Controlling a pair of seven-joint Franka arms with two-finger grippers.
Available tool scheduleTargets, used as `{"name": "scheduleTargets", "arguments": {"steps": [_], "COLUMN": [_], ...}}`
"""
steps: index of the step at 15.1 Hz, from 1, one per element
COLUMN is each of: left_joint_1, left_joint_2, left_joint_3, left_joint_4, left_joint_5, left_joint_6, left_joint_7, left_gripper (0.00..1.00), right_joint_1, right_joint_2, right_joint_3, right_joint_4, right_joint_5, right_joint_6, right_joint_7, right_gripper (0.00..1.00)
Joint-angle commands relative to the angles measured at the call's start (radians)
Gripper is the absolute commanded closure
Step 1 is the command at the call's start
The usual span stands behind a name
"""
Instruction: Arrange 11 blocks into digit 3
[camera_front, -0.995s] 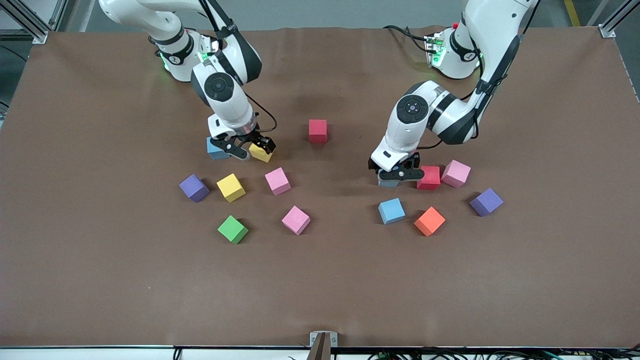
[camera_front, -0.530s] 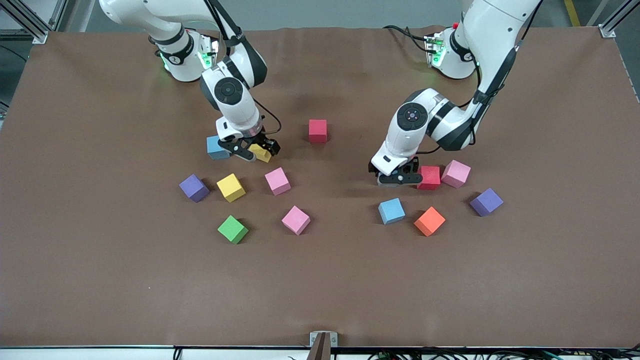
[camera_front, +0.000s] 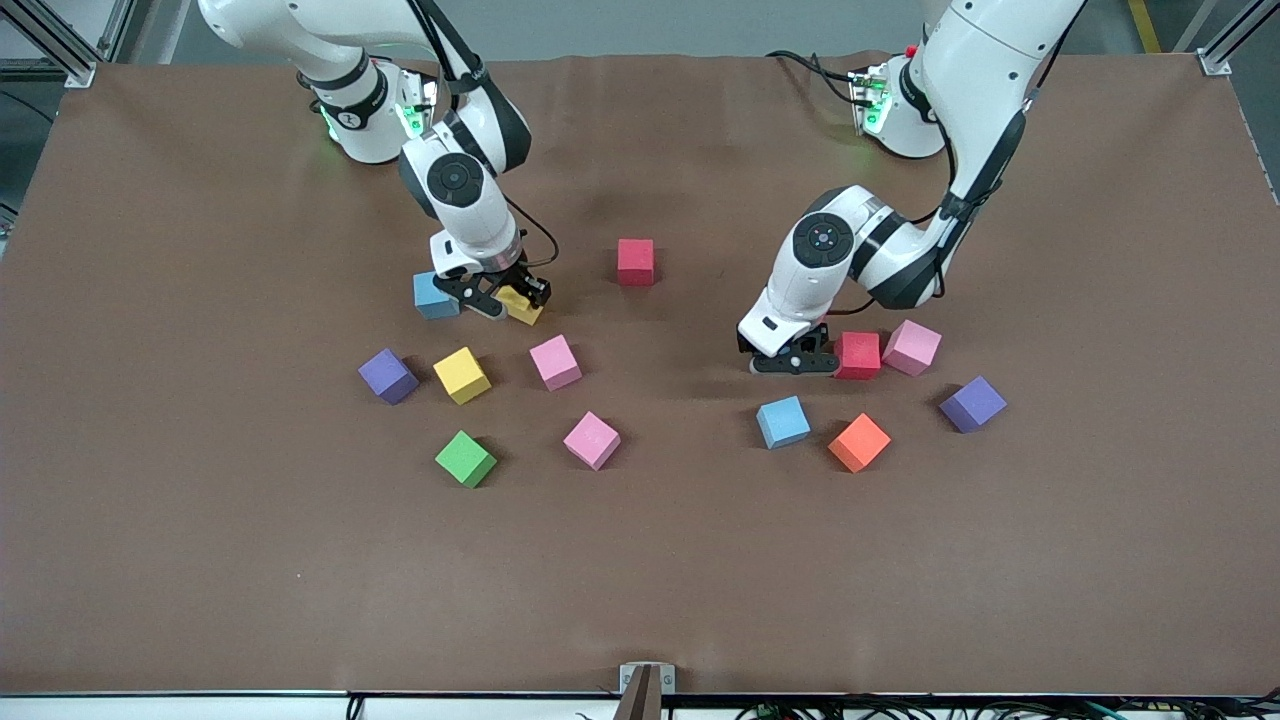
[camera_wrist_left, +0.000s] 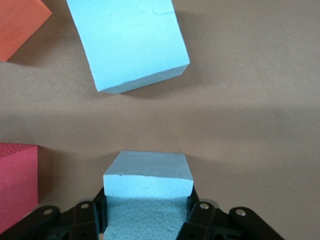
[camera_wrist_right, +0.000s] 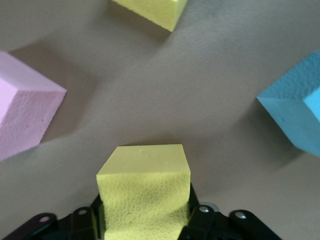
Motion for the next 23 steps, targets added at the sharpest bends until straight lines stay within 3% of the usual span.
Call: {"name": "scheduleTargets", "arguments": {"steps": [1, 5, 11, 15, 23], "left_joint_1": [-0.004, -0.036, -0.058, -0.061, -0.119], "left_joint_2": [-0.030, -0.071, -0.110, -0.105, -0.076], "left_joint_3": [-0.009, -0.030, -0.157, -0.222, -0.223], "left_joint_4": [0.000, -0.020, -0.029, -0.042, -0.017], "left_joint_5": [0.026, 0.026, 0.026, 0.027, 0.026], "left_joint_6": [-0.002, -0.013, -0.146, -0.179, -0.177], "left_joint_7": [-0.091, -0.274, -0.703, -1.026, -1.604], "left_gripper": [0.50, 0.49, 0.49, 0.49, 0.49], "right_joint_1": [0.016, 0.068, 0.137, 0.154, 0.166], "right_joint_2": [-0.018, -0.017, -0.017, -0.017, -0.009], "right_joint_3": [-0.007, -0.007, -0.005, -0.007, -0.007], "right_joint_4": [-0.021, -0.018, -0.016, -0.016, -0.012], "right_joint_5": [-0.017, -0.016, -0.016, -0.016, -0.016], "right_joint_6": [0.014, 0.016, 0.016, 0.014, 0.016], "right_joint_7": [0.175, 0.591, 0.964, 0.992, 1.012], "right_gripper": [0.96, 0.99, 1.00, 1.00, 1.00]}}
